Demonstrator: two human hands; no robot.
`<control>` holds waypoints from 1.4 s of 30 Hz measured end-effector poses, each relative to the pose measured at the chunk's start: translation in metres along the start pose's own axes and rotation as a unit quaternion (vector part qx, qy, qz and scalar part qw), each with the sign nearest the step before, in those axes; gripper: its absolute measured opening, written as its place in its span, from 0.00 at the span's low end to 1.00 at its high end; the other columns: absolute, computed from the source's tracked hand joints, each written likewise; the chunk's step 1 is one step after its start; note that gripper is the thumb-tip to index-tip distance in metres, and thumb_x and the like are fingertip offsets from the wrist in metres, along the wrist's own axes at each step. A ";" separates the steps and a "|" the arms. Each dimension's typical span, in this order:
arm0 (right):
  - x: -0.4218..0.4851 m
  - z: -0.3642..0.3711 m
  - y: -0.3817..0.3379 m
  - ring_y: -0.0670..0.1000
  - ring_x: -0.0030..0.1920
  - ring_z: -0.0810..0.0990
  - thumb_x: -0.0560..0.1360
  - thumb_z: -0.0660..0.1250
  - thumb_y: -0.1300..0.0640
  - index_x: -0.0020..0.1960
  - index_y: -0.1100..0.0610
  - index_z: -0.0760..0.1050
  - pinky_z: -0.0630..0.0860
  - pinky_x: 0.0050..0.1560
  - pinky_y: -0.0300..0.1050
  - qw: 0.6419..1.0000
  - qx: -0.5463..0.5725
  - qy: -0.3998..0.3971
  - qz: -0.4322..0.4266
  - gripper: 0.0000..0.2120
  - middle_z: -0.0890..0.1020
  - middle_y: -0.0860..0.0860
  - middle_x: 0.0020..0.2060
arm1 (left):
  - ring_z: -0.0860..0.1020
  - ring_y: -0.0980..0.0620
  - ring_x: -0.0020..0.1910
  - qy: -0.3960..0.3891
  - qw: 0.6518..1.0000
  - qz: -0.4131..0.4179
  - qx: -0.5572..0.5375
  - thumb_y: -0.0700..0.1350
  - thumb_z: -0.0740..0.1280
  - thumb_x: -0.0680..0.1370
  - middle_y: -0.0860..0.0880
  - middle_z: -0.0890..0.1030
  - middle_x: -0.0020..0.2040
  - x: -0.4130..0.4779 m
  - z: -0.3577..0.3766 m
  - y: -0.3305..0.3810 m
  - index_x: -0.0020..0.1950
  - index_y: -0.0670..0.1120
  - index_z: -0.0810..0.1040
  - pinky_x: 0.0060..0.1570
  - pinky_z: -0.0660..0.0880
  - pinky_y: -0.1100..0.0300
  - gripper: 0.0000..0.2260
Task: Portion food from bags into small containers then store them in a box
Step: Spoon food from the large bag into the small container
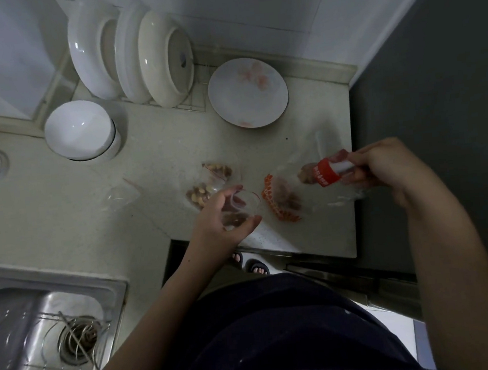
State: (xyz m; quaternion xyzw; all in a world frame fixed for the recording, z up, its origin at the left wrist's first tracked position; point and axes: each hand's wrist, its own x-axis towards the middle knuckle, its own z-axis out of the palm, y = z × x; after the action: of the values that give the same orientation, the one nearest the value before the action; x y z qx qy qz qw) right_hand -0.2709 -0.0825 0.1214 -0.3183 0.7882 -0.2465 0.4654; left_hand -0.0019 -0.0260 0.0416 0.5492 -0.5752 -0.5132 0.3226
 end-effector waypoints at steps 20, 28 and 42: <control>-0.027 -0.001 -0.004 0.48 0.26 0.81 0.77 0.61 0.63 0.51 0.63 0.76 0.73 0.28 0.35 0.994 0.106 -0.028 -0.013 0.06 0.71 0.47 0.17 | 0.79 0.60 0.51 -0.019 1.000 -0.008 -0.017 0.49 0.76 0.72 0.57 0.77 0.51 0.005 0.002 -0.001 0.65 0.56 0.71 0.47 0.74 0.73 0.24; -0.045 0.017 -0.011 0.47 0.24 0.78 0.77 0.63 0.64 0.41 0.64 0.80 0.72 0.29 0.33 0.989 0.048 -0.082 -0.117 0.10 0.69 0.49 0.19 | 0.81 0.61 0.48 -0.025 0.999 0.005 -0.042 0.48 0.76 0.72 0.54 0.78 0.51 0.005 0.002 0.005 0.64 0.57 0.71 0.46 0.75 0.74 0.23; -0.075 0.054 -0.023 0.53 0.42 0.81 0.78 0.62 0.56 0.51 0.56 0.82 0.78 0.43 0.52 0.856 -0.309 -0.036 -0.414 0.10 0.84 0.52 0.41 | 0.81 0.60 0.50 -0.008 0.998 0.016 -0.052 0.57 0.74 0.69 0.55 0.81 0.53 0.005 -0.001 0.001 0.64 0.53 0.74 0.47 0.75 0.71 0.26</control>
State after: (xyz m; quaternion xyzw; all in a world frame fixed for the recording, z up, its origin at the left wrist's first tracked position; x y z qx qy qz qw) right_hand -0.1886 -0.0483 0.1567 -0.7511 0.6022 -0.1482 0.2264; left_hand -0.0026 -0.0310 0.0415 0.5185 -0.5590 -0.5412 0.3547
